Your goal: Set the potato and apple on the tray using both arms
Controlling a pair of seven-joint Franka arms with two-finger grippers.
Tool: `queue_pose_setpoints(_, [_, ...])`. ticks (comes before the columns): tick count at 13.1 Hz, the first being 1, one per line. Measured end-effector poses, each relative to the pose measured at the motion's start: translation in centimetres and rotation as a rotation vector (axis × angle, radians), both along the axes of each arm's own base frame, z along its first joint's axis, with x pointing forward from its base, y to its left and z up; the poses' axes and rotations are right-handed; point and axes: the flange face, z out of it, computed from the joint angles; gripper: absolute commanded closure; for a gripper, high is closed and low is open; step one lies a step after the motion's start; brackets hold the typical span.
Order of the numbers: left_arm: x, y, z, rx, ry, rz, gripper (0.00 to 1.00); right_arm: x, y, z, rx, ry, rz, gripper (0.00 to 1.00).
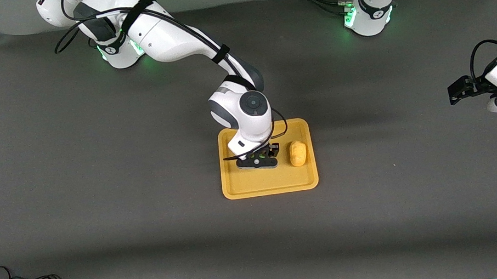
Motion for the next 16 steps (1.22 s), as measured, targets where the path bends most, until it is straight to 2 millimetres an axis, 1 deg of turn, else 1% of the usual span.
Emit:
queue_pose_setpoints(2, [-0.3,0.9,0.2,-0.005,0.003,0.007,0.01,0.2,-0.1,0.1,0.008,-0.008,-0.010,0.00])
queue_pose_setpoints(3, [-0.4,1.1,0.3,-0.007,0.006,0.007,0.01,0.6,-0.2,0.5,0.014,-0.016,-0.014,0.00])
queue_pose_setpoints(4, [-0.5,1.1,0.4,-0.010,0.012,0.006,0.01,1.0,-0.2,1.6,0.022,-0.025,-0.020,0.00])
queue_pose_setpoints(5, [-0.5,0.8,0.4,-0.015,0.014,0.004,0.01,1.4,-0.2,3.7,0.025,-0.028,-0.031,0.00])
queue_pose_setpoints(6, [-0.5,0.6,0.4,-0.022,0.015,0.003,0.01,1.6,-0.2,6.8,0.027,-0.027,-0.043,0.00])
queue_pose_setpoints(7, [-0.5,0.4,0.4,-0.027,0.015,0.002,0.01,1.7,-0.3,10.8,0.025,-0.023,-0.055,0.00])
queue_pose_setpoints(8, [-0.5,0.3,0.4,-0.031,0.015,0.001,0.01,1.5,-0.6,15.4,0.025,-0.023,-0.065,0.00])
queue_pose_setpoints(10, [-0.5,0.1,0.4,-0.048,0.014,0.003,0.01,0.5,-2.0,24.3,0.041,-0.035,-0.083,0.00])
queue_pose_setpoints(11, [-0.5,-0.1,0.4,-0.053,0.013,0.003,0.01,0.0,-3.3,28.0,0.042,-0.031,-0.097,0.00])
queue_pose_setpoints(12, [-0.5,-0.1,0.4,-0.055,0.011,0.003,0.01,-0.6,-4.9,30.8,0.028,-0.016,-0.106,0.00])
queue_pose_setpoints(14, [-0.5,-0.2,0.4,-0.055,0.010,0.001,0.01,-0.8,-9.1,35.3,-0.014,0.027,-0.093,0.00])
queue_pose_setpoints(15, [-0.5,-0.3,0.4,-0.055,0.010,0.000,0.01,-0.3,-12.0,37.1,-0.029,0.046,-0.084,0.00])
queue_pose_setpoints(16, [-0.5,-0.3,0.4,-0.055,0.010,-0.001,0.01,0.7,-15.6,38.8,-0.035,0.061,-0.066,0.00])
